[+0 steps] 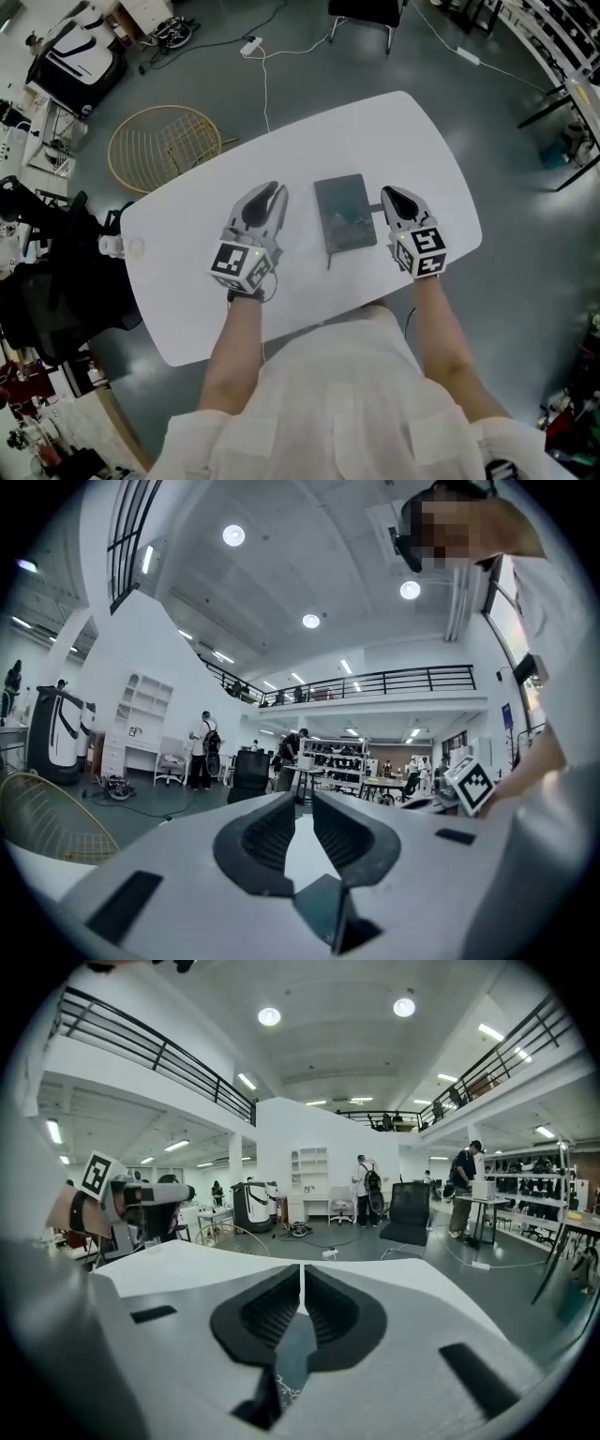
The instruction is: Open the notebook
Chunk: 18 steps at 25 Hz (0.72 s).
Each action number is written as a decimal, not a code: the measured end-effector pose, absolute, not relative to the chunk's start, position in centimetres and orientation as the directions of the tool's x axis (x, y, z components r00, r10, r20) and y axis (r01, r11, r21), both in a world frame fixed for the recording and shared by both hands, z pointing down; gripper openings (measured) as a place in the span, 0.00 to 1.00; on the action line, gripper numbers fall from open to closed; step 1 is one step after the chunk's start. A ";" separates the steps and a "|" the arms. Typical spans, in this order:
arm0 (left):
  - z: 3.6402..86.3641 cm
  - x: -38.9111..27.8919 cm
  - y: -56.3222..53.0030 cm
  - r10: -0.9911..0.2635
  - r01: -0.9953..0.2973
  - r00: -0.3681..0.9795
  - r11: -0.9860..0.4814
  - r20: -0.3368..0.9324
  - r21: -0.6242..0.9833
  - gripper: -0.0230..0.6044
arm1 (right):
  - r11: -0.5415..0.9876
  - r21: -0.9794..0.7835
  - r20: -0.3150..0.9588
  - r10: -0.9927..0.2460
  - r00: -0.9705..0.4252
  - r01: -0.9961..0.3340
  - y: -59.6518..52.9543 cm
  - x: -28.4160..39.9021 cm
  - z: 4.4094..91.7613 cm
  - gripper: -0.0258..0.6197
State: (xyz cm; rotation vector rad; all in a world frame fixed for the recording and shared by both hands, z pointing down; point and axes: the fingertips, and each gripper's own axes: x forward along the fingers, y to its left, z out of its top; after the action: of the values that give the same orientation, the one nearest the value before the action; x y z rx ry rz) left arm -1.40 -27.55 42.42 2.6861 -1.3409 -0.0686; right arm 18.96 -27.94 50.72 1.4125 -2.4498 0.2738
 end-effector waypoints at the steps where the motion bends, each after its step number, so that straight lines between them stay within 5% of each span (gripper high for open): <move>1: 42.8 -1.3 -27.7 -0.797 -0.792 0.603 -0.595 0.027 0.138 0.13 | 0.507 -0.019 0.360 -0.800 -0.479 -0.861 -27.9 18.8 51.4 0.08; 18: 45.2 -1.6 -29.1 -0.810 -0.813 0.580 -0.565 0.094 0.141 0.09 | 0.540 -0.077 0.486 -0.714 -0.504 -0.838 -28.9 17.9 59.0 0.23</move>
State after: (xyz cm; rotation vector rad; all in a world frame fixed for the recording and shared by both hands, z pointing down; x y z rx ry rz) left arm -1.56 -29.06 45.16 2.6389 -1.3674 0.0273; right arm 17.89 -28.90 58.96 1.2685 -2.3819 0.4273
